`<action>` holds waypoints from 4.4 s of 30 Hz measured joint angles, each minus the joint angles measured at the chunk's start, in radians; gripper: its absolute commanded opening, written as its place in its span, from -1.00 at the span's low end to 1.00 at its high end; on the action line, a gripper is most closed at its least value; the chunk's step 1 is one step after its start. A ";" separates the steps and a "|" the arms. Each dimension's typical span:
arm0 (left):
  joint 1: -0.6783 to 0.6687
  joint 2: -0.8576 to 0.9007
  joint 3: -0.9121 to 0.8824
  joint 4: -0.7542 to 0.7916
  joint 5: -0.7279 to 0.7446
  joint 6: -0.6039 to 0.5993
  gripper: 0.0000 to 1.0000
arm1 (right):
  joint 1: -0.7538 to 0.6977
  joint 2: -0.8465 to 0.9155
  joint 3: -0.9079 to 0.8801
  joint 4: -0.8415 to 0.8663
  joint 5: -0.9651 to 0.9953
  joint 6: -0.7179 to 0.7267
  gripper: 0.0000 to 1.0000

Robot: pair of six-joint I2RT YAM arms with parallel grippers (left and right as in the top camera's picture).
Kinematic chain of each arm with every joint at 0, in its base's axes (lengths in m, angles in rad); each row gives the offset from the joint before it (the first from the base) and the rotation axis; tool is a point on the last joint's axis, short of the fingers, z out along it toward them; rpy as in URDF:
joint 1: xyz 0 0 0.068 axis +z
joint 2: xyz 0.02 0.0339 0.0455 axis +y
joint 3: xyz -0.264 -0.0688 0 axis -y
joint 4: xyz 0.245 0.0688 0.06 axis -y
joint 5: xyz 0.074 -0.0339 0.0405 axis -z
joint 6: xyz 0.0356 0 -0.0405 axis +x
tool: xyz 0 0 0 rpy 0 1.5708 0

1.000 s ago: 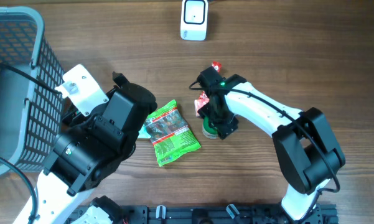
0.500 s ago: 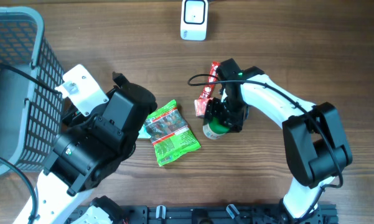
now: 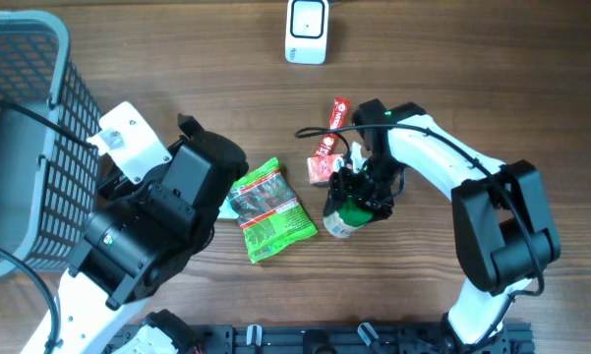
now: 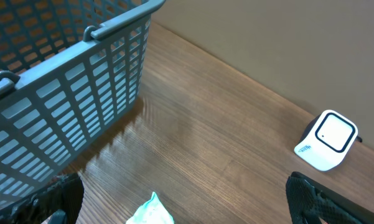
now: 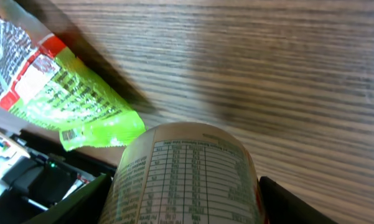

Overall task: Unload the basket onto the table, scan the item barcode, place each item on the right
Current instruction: 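Lift the jar with the right gripper and carry it toward the scanner, then hold the jar label in front of the white scanner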

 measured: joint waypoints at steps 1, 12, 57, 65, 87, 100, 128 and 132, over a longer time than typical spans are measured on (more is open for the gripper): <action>0.000 0.000 0.000 0.000 0.000 0.000 1.00 | -0.005 0.000 0.000 -0.003 -0.010 -0.011 0.47; 0.000 0.000 0.000 0.000 0.000 0.000 1.00 | -0.022 0.001 0.000 -0.097 -0.172 -0.163 0.47; 0.000 0.000 0.000 0.000 0.000 0.000 1.00 | -0.024 0.014 0.321 0.645 -0.007 -0.064 0.31; 0.000 0.001 0.000 0.000 0.000 0.000 1.00 | -0.024 0.014 0.321 0.848 0.247 -0.047 0.33; 0.000 0.001 0.000 0.000 0.000 0.000 1.00 | -0.024 0.234 0.322 1.587 0.573 -0.036 0.31; 0.000 0.001 0.000 0.000 0.000 0.000 1.00 | 0.015 0.468 0.494 1.652 0.710 -0.079 0.36; 0.000 0.001 0.000 0.000 0.000 0.000 1.00 | 0.023 0.503 0.557 1.352 1.350 -0.407 0.28; 0.000 0.001 0.000 0.000 0.000 0.000 1.00 | -0.051 0.474 0.560 1.181 1.447 -0.406 0.29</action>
